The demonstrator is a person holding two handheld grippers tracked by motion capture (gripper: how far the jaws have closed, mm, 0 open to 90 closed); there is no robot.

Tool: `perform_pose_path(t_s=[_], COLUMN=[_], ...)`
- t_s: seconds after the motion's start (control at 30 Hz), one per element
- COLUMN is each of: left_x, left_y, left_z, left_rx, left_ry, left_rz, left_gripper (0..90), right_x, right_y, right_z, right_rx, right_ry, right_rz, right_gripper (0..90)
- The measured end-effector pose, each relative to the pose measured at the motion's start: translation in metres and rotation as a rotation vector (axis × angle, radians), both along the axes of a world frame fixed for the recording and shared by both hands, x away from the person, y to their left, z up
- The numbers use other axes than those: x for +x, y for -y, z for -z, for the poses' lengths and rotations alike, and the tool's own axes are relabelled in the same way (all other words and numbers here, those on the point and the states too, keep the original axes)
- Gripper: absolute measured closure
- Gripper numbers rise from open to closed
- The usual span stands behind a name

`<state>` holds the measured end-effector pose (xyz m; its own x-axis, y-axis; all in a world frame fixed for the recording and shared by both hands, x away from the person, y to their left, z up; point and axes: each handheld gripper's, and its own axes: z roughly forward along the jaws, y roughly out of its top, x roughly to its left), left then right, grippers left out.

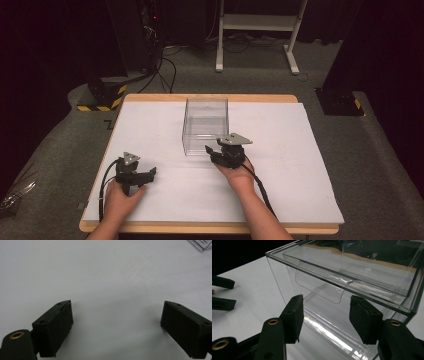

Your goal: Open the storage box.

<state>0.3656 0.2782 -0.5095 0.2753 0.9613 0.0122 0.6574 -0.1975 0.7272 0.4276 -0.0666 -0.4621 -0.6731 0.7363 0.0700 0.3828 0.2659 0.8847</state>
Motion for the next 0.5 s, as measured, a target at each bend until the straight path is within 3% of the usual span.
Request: perform_pose_path(t_s=[0.5], left_x=[0.0000], left_y=[0.0001], left_z=[0.0001], left_rx=[-0.003], left_ry=[0.000], left_rz=[-0.002], left_gripper=[11.0], right_x=[0.0065], right_y=[-0.0077], right_z=[0.0023], right_rx=[0.007], right_ry=[0.020], right_rz=[-0.031], right_gripper=[58.4])
